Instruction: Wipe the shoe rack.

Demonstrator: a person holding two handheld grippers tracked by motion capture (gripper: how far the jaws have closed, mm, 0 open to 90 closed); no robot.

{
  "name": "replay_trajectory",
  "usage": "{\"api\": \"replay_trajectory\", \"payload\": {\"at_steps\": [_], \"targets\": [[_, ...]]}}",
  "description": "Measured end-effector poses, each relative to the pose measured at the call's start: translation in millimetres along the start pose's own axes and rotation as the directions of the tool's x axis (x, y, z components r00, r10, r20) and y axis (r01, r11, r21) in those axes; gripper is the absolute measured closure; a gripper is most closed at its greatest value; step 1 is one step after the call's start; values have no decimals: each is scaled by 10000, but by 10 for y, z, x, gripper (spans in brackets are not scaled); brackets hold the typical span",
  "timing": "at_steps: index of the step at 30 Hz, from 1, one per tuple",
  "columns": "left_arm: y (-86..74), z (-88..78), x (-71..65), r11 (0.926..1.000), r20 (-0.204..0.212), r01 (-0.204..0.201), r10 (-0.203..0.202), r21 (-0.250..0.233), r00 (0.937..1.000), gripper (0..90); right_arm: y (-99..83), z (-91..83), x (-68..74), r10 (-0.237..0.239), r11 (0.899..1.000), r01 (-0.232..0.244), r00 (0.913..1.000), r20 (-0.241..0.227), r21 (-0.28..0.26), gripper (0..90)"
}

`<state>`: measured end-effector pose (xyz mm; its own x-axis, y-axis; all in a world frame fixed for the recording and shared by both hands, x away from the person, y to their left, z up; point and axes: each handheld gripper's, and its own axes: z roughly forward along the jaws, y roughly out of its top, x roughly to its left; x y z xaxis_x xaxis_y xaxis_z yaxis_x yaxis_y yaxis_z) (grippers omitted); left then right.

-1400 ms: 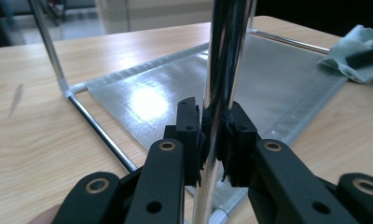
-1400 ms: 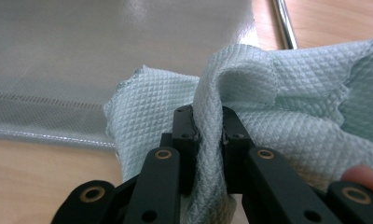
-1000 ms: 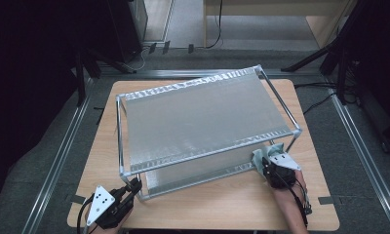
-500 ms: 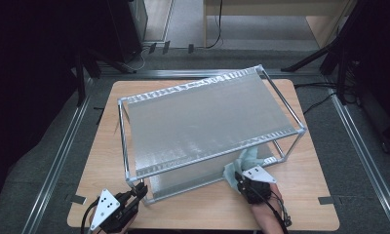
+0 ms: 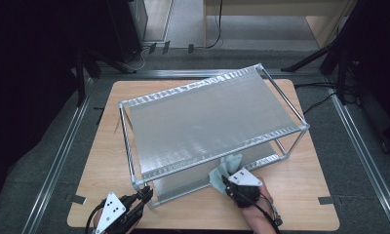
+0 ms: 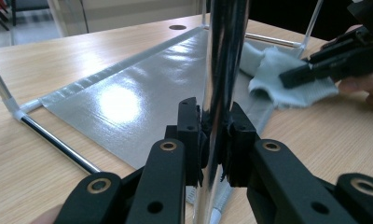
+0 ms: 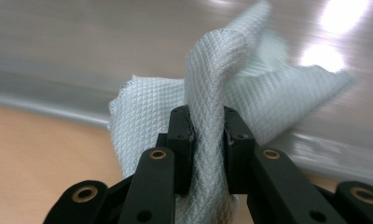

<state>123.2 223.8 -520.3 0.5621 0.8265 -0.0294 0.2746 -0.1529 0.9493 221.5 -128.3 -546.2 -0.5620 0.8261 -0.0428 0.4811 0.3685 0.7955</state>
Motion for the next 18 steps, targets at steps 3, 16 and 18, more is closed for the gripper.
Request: {"api": "replay_trajectory", "payload": {"at_steps": [3, 16, 18], "targets": [[0, -12, 20, 10000, -1, -74, 74, 7, 10000, 806, -47, -35, -276, 424, 9991, -423, 9974, 576, -29, 772], [-8, -22, 79, 9999, -57, 122, -122, 1, 9999, 803, -277, -282, -1156, 2328, 9720, -2311, 9232, 3057, -422, 770], [-7, -20, 77, 9999, -34, 123, -123, 5, 9999, 803, -256, -259, -1102, 2121, 9769, -2097, 9307, 2980, -402, 770]]}}
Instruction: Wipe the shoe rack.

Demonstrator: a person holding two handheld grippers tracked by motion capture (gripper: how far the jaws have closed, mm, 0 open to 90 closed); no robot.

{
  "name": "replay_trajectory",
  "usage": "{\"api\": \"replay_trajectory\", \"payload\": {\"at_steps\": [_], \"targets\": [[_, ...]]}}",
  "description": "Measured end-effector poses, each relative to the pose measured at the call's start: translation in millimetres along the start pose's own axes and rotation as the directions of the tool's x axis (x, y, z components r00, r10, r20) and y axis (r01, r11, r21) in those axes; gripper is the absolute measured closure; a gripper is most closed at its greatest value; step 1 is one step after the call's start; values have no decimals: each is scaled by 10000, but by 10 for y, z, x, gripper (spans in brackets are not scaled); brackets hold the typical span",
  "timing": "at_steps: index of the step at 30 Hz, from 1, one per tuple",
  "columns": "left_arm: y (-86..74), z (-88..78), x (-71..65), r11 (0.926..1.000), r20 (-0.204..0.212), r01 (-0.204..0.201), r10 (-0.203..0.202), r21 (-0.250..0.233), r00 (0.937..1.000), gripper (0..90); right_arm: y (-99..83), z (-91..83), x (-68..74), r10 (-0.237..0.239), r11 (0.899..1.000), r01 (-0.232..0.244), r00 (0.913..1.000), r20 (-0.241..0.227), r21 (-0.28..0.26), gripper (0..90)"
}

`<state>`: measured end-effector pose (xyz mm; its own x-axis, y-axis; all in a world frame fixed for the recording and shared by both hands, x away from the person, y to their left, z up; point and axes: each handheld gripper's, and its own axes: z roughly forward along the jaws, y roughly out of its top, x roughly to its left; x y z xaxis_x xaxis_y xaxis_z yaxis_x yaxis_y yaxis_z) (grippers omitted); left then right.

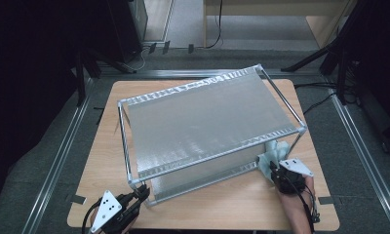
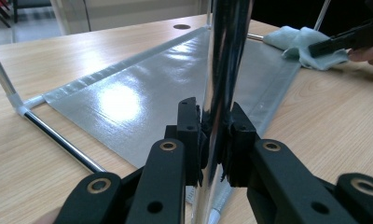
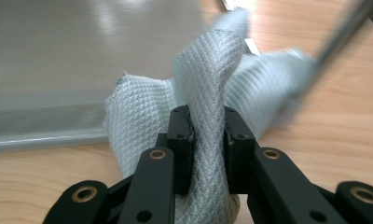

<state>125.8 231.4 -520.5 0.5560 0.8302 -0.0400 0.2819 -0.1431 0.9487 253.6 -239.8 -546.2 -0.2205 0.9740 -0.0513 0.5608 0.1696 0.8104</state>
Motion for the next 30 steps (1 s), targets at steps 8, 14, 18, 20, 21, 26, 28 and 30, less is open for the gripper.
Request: {"api": "replay_trajectory", "payload": {"at_steps": [8, 14, 18, 20, 21, 26, 28, 30], "targets": [[5, 25, -65, 10000, 227, -48, 48, -2, 9997, 803, 5, 8, 595, -779, 9966, 810, 9864, -1444, 152, 757], [12, 54, -152, 9998, 449, -202, 202, -1, 9988, 803, -25, -86, 1157, -1588, 9858, 1676, 9475, -2776, 84, 758], [21, 81, -210, 9996, 619, -294, 293, 17, 9977, 804, -71, -156, 1537, -2213, 9727, 2315, 9057, -3615, -155, 755], [23, 93, -238, 9994, 719, -338, 336, 9, 9968, 804, -97, -197, 1693, -2264, 9702, 2416, 8803, -4170, -168, 749], [25, 98, -254, 9994, 799, -351, 348, 23, 9962, 804, -108, -215, 1767, -2283, 9688, 2474, 8637, -4493, -167, 742], [29, 122, -333, 9989, 1063, -461, 456, 27, 9933, 803, -170, -321, 2103, -2708, 9532, 3004, 8006, -5346, -329, 739], [31, 121, -339, 9987, 1107, -508, 499, 48, 9926, 803, -196, -351, 2193, -3023, 9429, 3288, 7793, -5488, -526, 738], [30, 117, -328, 9986, 1161, -529, 521, 44, 9919, 804, -206, -359, 2216, -3284, 9342, 3508, 7748, -5402, -647, 742]]}}
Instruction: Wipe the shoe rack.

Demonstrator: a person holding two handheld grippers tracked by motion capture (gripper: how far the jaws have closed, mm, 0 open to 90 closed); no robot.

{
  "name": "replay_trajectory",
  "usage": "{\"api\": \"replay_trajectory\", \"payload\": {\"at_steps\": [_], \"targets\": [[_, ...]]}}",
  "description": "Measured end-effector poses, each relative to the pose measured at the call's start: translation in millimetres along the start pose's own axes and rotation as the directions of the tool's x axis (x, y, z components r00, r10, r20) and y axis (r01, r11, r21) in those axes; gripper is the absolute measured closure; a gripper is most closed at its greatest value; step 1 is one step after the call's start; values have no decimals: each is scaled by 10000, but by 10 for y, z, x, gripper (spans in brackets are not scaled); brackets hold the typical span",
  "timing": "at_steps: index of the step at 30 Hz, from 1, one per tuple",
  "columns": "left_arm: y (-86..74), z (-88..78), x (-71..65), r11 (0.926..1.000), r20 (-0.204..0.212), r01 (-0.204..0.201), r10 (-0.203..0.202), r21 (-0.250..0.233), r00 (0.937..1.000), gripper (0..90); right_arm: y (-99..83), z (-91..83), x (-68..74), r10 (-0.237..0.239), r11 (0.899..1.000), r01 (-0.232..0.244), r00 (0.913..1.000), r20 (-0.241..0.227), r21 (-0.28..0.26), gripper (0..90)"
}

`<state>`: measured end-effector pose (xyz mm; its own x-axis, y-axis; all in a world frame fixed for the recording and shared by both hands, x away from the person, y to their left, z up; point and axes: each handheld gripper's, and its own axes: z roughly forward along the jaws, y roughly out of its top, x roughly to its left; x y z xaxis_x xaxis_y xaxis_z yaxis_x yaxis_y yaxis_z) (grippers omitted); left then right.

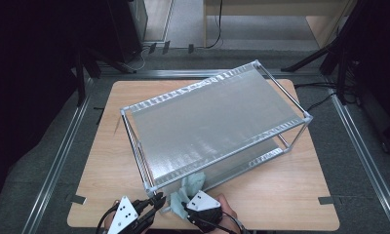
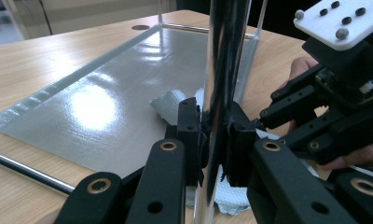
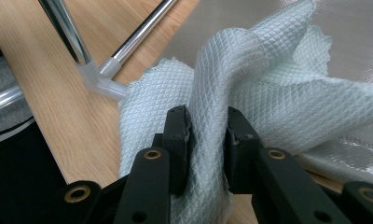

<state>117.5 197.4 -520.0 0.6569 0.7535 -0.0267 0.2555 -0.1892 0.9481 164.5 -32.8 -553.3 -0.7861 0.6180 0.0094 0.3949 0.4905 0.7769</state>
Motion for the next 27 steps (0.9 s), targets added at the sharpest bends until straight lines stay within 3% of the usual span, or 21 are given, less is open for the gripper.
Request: {"api": "replay_trajectory", "payload": {"at_steps": [3, 8, 11, 15, 17, 21, 24, 27], "targets": [[-2, -13, 13, 10000, 20, -18, 18, 27, 10000, 804, -17, -30, -100, 117, 9999, -118, 9999, 79, 60, 744], [-11, -33, 57, 10000, 5, 68, -68, 3, 10000, 803, -99, -155, -465, 383, 9992, -388, 9958, 833, 54, 754], [-18, -44, 93, 9999, 12, 114, -114, 0, 9999, 802, -161, -245, -741, 701, 9974, -714, 9875, 1415, 37, 756], [-22, -56, 122, 9999, -3, 128, -128, 6, 9999, 801, -255, -368, -1105, 1144, 9933, -1152, 9681, 2228, -93, 754], [-23, -61, 129, 9999, -6, 132, -132, 22, 9999, 800, -307, -433, -1287, 1503, 9884, -1506, 9555, 2536, -185, 752], [-25, -66, 142, 9999, 45, 134, -134, 32, 9999, 800, -405, -563, -1611, 1998, 9788, -2028, 9170, 3453, -278, 758], [-27, -66, 144, 9999, 66, 154, -154, 24, 9999, 799, -462, -650, -1822, 2299, 9708, -2381, 8859, 4030, -304, 762], [-29, -65, 148, 9998, 86, 174, -174, 13, 9998, 798, -483, -709, -2000, 2747, 9574, -2848, 8462, 4566, -484, 774]]}}
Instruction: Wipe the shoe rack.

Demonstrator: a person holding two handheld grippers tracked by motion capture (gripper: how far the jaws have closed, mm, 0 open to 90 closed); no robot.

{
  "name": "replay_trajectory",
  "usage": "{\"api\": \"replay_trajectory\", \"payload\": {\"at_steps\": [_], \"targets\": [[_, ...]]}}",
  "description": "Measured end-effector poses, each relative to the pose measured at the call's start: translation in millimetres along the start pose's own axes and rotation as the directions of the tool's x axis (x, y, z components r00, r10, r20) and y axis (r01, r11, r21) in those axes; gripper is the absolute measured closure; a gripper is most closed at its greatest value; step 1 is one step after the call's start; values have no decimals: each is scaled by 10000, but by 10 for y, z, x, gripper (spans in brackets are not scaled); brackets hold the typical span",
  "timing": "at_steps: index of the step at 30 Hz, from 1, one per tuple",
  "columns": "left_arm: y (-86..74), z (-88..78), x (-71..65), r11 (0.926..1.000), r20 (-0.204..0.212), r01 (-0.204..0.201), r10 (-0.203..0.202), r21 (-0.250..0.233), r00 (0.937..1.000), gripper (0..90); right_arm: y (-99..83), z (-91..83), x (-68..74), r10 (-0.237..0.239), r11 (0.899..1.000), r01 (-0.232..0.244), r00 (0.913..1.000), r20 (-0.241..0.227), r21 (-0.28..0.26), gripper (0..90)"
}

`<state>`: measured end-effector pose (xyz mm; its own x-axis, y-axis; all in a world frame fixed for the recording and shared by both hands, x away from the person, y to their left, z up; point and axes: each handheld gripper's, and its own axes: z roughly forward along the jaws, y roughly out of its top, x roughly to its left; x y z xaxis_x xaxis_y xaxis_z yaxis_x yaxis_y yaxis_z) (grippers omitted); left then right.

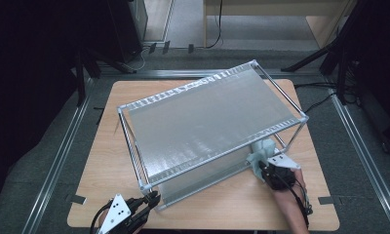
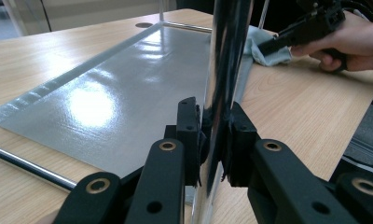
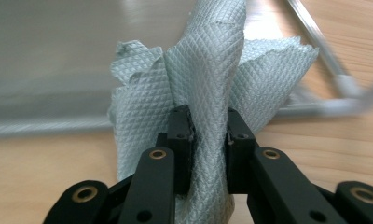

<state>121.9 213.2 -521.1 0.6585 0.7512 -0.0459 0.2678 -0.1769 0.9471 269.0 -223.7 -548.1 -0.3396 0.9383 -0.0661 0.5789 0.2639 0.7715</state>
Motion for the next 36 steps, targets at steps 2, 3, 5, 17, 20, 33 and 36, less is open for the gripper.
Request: {"api": "replay_trajectory", "payload": {"at_steps": [2, 3, 5, 17, 20, 33, 36], "targets": [[-1, 1, 5, 10000, 39, 59, -59, 10, 10000, 797, 42, -17, -60, 215, 9996, -206, 9985, 513, -178, 780], [-3, 2, 5, 10000, 57, 83, -83, 5, 9999, 796, 77, -44, -79, 338, 9985, -311, 9976, 597, -454, 780], [-7, 4, 9, 9999, 82, 105, -105, -9, 9999, 796, 166, -92, -114, 553, 9932, -485, 9965, 621, -1063, 781], [-17, 3, 10, 9998, 80, 210, -210, -8, 9997, 796, 161, 247, -241, 340, 9982, -284, 9935, 1084, -527, 796], [-16, -5, 16, 9999, 55, 168, -168, 31, 9998, 796, 142, 224, -213, 279, 9986, -236, 9955, 905, -476, 798], [-5, 22, -42, 9997, -13, 239, -238, 98, 9997, 796, 27, 42, 333, 11, 9989, 3, 9996, 297, -479, 802], [4, 63, -102, 9997, 15, 201, -201, 107, 9998, 796, 23, 25, 606, -452, 9978, 443, 9988, -168, -492, 802]]}}
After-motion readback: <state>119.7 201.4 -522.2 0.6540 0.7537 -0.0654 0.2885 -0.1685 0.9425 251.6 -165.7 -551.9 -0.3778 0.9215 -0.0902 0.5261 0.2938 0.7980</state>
